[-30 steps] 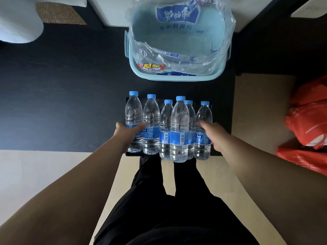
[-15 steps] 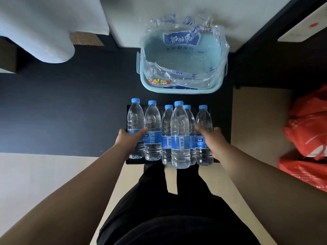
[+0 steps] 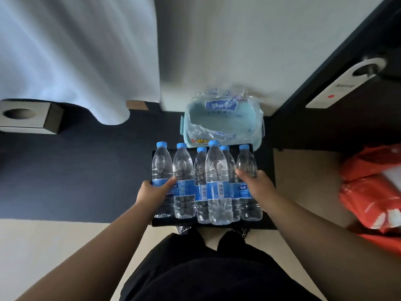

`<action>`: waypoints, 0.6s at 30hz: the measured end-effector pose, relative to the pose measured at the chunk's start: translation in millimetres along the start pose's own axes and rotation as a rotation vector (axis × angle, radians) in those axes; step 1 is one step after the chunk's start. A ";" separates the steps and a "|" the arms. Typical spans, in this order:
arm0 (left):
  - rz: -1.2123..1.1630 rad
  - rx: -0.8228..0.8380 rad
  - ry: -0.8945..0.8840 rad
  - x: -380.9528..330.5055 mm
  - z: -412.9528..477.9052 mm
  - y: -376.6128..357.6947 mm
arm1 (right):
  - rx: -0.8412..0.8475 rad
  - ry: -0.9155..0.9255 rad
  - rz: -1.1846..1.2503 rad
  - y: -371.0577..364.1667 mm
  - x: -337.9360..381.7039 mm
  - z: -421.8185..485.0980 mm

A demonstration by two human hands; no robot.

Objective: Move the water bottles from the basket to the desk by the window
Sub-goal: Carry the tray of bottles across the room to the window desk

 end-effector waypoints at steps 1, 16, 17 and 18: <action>0.004 0.005 -0.001 -0.7 0.9 5.0 | -0.016 0.006 -0.007 1.9 4.3 -3.4; -0.090 -0.118 0.011 15.6 -35.7 49.2 | 0.022 0.122 -0.124 3.1 41.8 -26.3; -0.103 -0.126 0.024 21.1 -41.4 48.8 | 0.027 0.143 -0.147 3.7 42.5 -26.1; -0.116 -0.133 0.037 26.9 -47.6 48.3 | 0.042 0.167 -0.158 3.5 42.0 -25.0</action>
Point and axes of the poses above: each hand's wrist, its own z-axis towards the middle knuckle, its own y-axis out of the back of the hand, x = y × z, the point moved 4 cm from there along z, towards the middle knuckle, and after that the axes turned 15 degrees about -x, right-handed, at the moved point
